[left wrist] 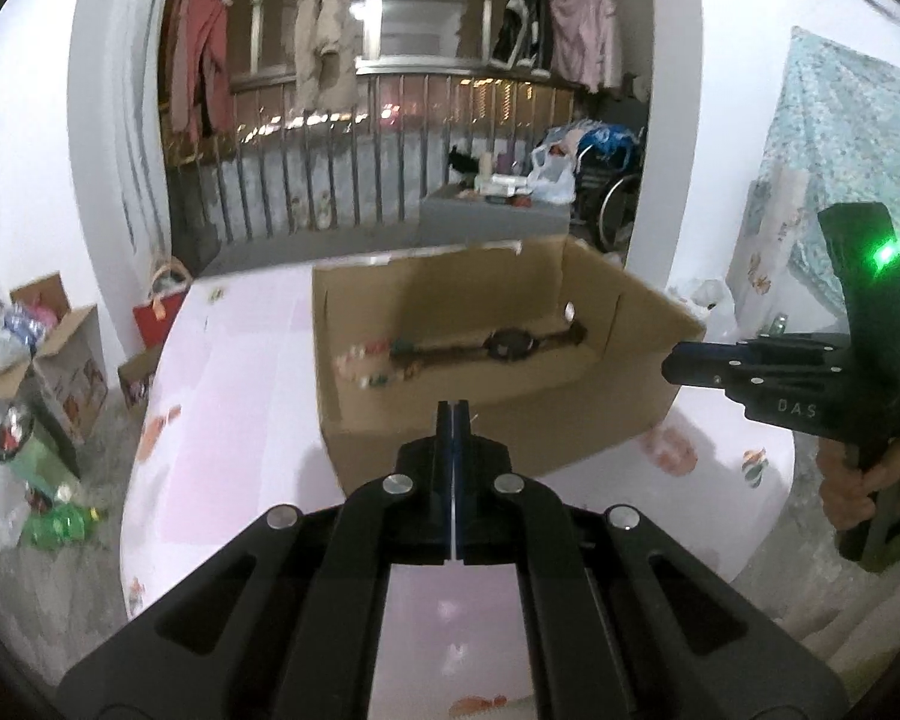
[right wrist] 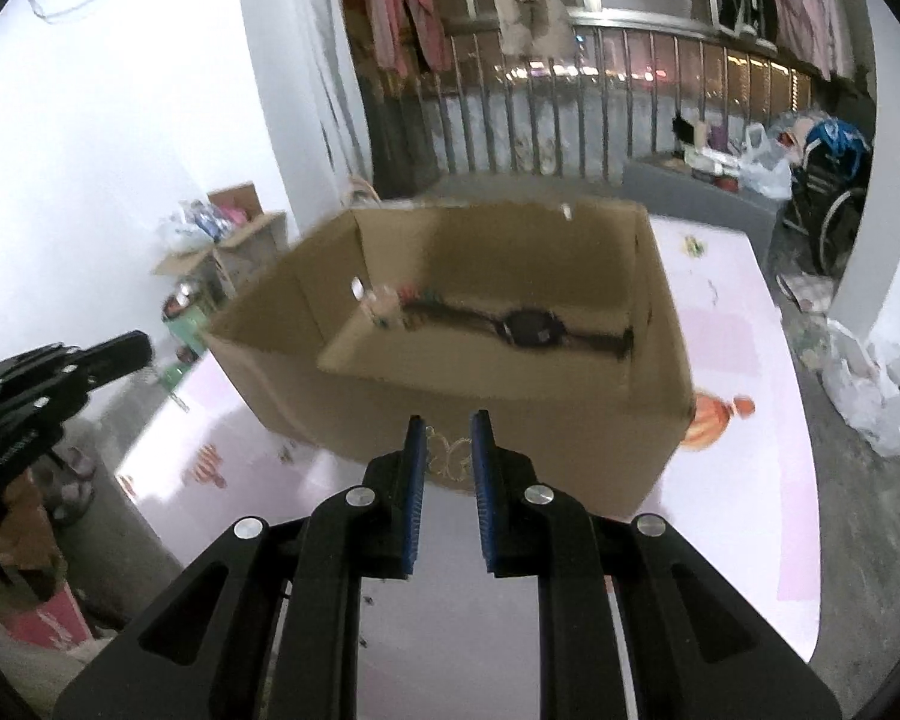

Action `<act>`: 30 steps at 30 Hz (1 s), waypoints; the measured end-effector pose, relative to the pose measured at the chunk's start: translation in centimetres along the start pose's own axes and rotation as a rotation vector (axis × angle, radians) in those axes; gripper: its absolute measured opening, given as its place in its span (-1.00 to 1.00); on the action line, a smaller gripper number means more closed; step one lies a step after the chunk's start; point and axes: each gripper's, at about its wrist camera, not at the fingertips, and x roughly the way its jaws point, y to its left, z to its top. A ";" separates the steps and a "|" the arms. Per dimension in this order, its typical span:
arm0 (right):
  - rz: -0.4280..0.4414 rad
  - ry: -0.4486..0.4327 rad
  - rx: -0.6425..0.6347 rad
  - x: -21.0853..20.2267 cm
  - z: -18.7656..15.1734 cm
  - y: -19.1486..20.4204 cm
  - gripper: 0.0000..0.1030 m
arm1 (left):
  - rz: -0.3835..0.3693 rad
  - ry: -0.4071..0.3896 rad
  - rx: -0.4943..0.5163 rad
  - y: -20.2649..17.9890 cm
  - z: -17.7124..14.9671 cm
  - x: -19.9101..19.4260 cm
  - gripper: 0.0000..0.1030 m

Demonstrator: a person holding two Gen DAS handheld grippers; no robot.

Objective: Organize jewelry

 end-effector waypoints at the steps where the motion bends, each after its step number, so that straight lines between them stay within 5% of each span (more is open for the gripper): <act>1: 0.010 -0.010 0.000 -0.2 0.5 0.0 -0.70 | -0.007 -0.011 0.006 -0.4 0.5 -0.1 -1.00; 8: 0.068 -0.011 -0.029 1.5 5.4 -1.1 -0.70 | -0.081 -0.058 0.038 -0.9 4.9 2.4 -1.00; 15: 0.118 0.188 -0.012 7.9 8.5 -2.9 -0.70 | -0.146 0.077 -0.040 0.5 6.9 10.2 -1.00; 21: 0.070 0.302 -0.029 12.0 8.6 -3.4 -0.69 | -0.122 0.260 -0.045 0.9 6.6 16.6 -1.00; 30: 0.064 0.297 0.022 13.0 9.0 -5.2 -0.66 | -0.113 0.328 -0.110 2.3 6.0 19.7 -0.80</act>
